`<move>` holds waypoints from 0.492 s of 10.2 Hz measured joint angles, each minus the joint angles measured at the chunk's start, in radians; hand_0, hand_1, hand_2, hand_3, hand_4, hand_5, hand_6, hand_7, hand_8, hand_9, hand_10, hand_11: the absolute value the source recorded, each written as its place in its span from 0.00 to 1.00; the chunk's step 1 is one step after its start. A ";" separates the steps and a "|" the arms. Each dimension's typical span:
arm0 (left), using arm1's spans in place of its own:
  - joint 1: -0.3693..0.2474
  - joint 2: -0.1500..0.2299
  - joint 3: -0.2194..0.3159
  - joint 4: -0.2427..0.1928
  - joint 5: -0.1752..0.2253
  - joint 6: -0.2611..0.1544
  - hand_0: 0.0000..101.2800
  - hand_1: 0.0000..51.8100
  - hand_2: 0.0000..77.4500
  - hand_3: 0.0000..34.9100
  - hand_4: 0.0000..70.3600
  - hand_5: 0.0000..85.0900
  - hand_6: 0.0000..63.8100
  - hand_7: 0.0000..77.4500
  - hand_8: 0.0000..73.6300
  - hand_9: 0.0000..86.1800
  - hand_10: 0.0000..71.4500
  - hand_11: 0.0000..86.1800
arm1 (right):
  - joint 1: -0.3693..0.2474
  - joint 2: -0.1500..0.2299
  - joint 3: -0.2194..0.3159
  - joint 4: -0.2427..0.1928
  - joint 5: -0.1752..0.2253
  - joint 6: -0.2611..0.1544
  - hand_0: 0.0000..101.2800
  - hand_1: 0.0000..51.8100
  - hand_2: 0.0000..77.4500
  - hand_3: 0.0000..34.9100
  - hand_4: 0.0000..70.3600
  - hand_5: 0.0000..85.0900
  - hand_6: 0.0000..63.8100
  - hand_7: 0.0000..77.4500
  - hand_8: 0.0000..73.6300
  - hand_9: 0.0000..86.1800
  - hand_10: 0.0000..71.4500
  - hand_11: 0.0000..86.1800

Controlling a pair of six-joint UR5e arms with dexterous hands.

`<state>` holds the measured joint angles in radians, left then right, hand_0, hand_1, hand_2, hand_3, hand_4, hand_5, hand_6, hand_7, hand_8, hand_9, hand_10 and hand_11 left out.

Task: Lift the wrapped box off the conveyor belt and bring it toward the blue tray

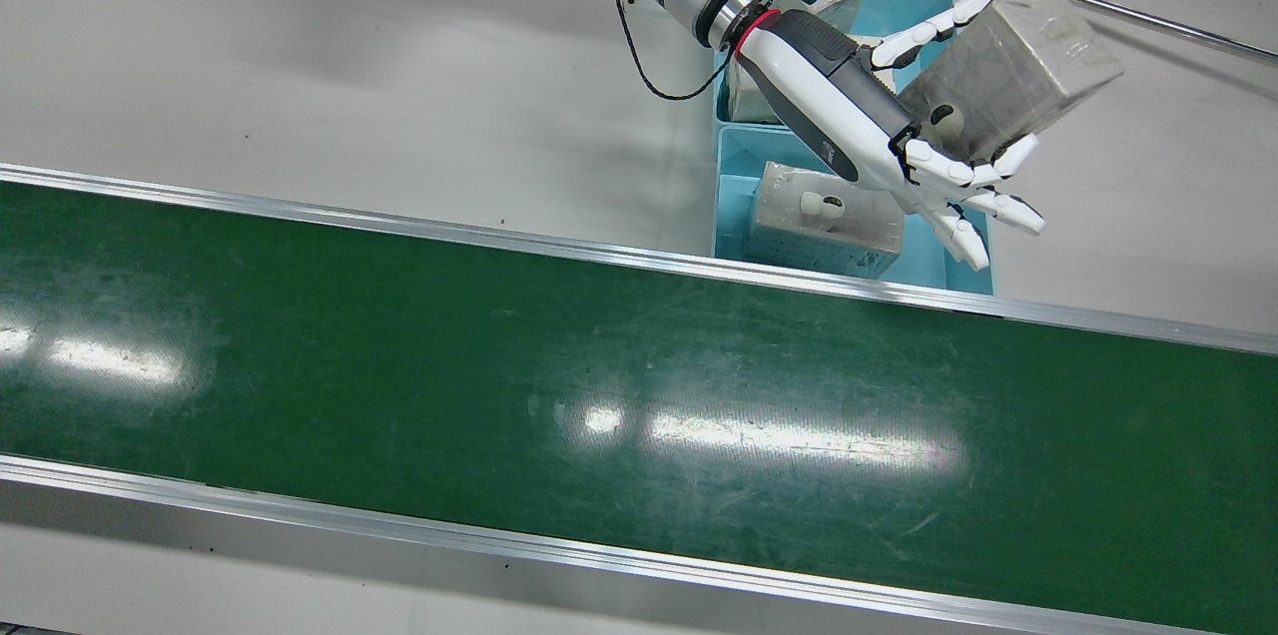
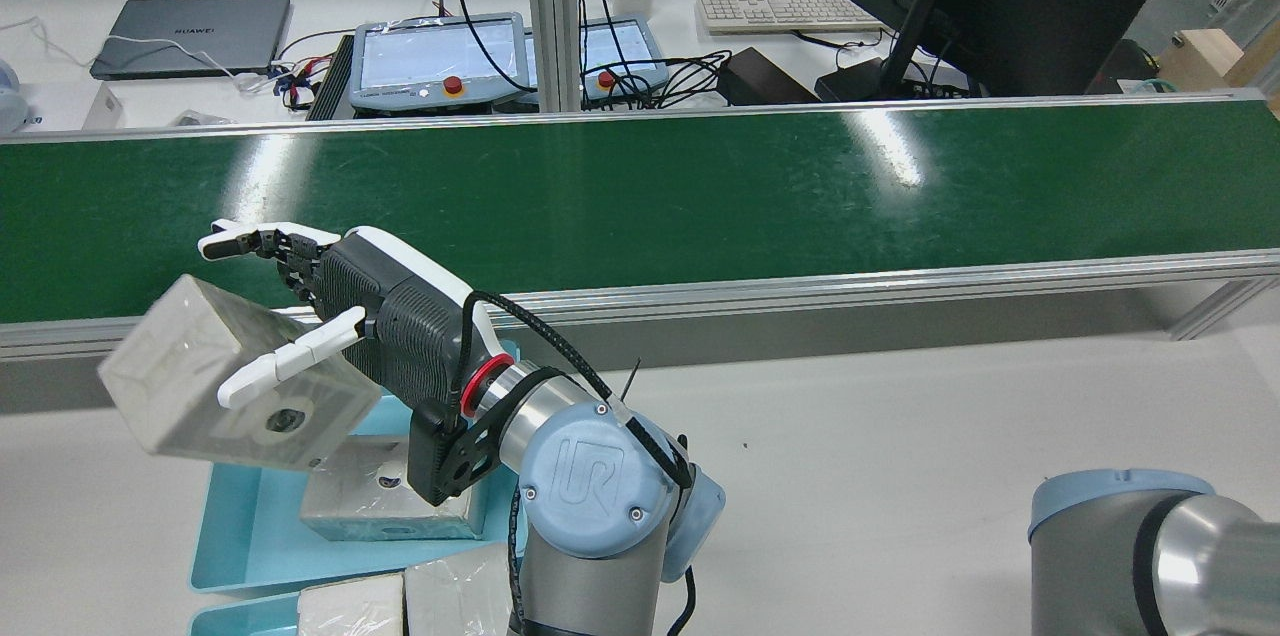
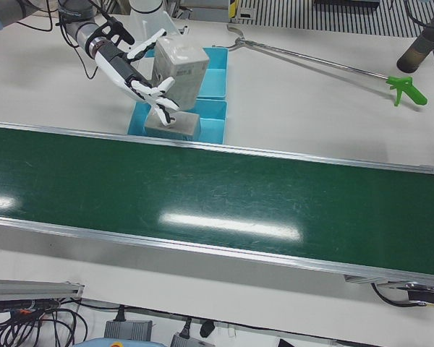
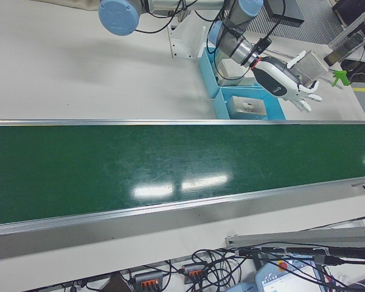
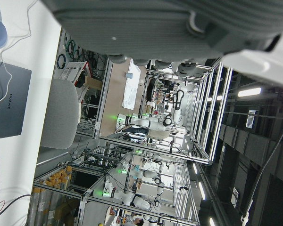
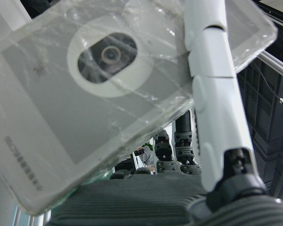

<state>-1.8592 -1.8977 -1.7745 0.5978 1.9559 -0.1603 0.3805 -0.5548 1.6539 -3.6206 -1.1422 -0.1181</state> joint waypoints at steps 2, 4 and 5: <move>0.000 0.000 0.000 0.000 0.000 0.000 0.00 0.00 0.01 0.00 0.00 0.01 0.01 0.01 0.01 0.01 0.01 0.01 | 0.000 0.001 0.004 0.001 -0.003 0.001 0.49 0.26 0.02 0.00 0.17 0.22 0.07 0.07 0.00 0.01 0.00 0.01; 0.000 0.000 0.000 0.000 0.000 0.000 0.00 0.00 0.01 0.00 0.00 0.01 0.01 0.01 0.01 0.01 0.01 0.01 | 0.000 0.001 0.011 0.002 -0.003 0.001 0.48 0.16 0.01 0.00 0.17 0.22 0.07 0.07 0.00 0.01 0.00 0.01; 0.000 0.000 0.000 0.000 0.000 0.000 0.00 0.00 0.01 0.00 0.00 0.01 0.01 0.01 0.01 0.01 0.01 0.01 | 0.001 -0.003 0.023 0.002 0.000 0.002 0.48 0.20 0.01 0.00 0.16 0.22 0.06 0.07 0.00 0.01 0.00 0.01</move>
<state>-1.8591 -1.8978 -1.7745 0.5978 1.9559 -0.1603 0.3811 -0.5580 1.6771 -3.6190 -1.1426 -0.1162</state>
